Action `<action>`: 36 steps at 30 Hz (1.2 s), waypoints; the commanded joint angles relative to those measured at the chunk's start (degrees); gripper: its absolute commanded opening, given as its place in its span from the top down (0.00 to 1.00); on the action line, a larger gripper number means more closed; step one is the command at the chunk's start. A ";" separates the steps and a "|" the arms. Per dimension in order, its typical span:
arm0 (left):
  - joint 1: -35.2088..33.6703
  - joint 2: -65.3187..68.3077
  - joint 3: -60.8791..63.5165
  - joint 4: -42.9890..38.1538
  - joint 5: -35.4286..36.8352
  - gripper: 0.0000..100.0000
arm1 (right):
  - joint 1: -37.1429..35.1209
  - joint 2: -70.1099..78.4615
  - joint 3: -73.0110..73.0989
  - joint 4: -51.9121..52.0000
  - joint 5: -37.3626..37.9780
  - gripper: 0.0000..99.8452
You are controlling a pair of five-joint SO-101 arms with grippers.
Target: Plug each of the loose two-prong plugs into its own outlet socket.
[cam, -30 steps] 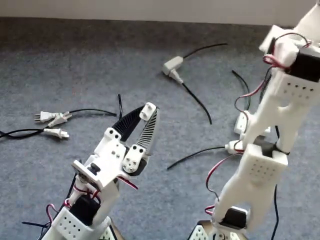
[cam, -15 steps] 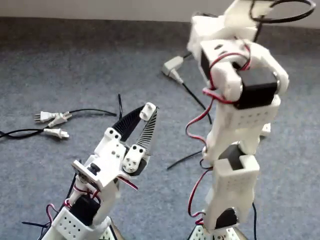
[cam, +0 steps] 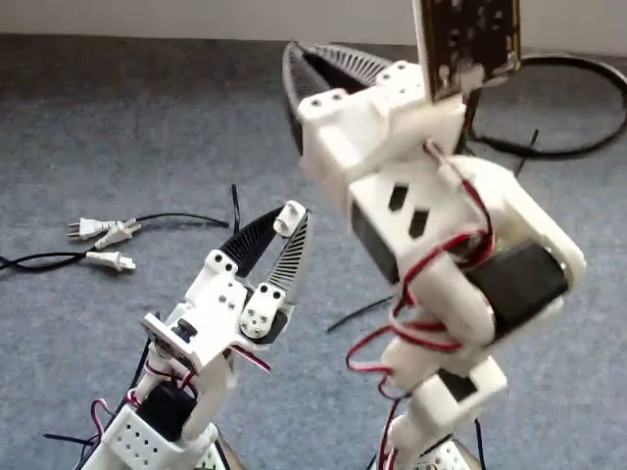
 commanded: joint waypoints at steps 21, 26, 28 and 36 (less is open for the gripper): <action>0.22 -0.40 1.10 0.44 0.44 0.99 | -18.07 -53.85 97.27 -19.03 10.73 0.99; 0.22 -0.40 1.10 0.44 0.44 0.99 | -13.14 -62.11 112.04 -25.71 15.12 0.99; 0.22 -0.40 1.10 0.44 0.44 0.99 | -10.07 -63.87 116.00 -27.91 16.62 0.99; 0.22 -0.40 1.10 0.44 0.44 0.99 | 1.71 -65.36 120.57 -35.21 21.54 0.99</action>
